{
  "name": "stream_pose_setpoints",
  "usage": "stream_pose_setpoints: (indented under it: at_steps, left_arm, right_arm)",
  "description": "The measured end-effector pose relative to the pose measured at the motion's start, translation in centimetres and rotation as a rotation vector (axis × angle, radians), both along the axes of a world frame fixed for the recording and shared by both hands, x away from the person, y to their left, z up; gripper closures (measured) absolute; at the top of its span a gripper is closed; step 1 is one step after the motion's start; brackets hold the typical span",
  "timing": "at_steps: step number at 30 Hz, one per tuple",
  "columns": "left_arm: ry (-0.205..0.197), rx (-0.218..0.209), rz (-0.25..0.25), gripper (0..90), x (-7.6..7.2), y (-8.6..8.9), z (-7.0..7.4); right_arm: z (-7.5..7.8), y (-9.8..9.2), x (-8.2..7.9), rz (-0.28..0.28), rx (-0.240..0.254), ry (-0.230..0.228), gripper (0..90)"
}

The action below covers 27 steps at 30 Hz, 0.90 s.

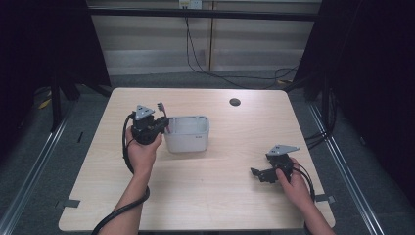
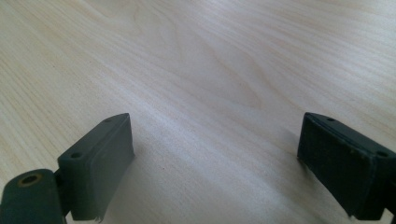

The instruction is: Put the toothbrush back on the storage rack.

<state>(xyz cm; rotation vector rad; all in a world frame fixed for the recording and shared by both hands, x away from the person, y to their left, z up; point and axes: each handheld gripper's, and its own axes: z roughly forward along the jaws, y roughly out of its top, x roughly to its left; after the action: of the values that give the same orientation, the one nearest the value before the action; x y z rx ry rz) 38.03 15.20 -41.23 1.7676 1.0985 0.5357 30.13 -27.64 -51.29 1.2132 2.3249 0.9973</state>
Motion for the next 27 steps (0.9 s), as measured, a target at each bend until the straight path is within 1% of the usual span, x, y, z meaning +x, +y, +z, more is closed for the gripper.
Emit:
stream_pose_setpoints:
  at_steps: [5,12,15,27]
  left_arm:
    - [-0.006,0.013,-0.007,79.3,-0.3,0.0,0.1]
    - [-0.009,0.018,-0.012,79.2,-0.7,0.0,-0.2]
    - [-0.011,0.027,-0.014,79.2,-0.9,0.1,-0.1]
    - [-0.008,0.039,-0.029,78.9,-1.2,0.1,-0.1]
  right_arm:
    - [0.0,0.0,0.0,0.0,0.0,0.0,10.0]
    - [0.0,0.0,0.0,0.0,0.0,0.0,9.9]
    - [0.0,0.0,0.0,0.0,0.0,0.0,9.9]
    - [0.0,0.0,0.0,0.0,0.0,0.0,9.9]
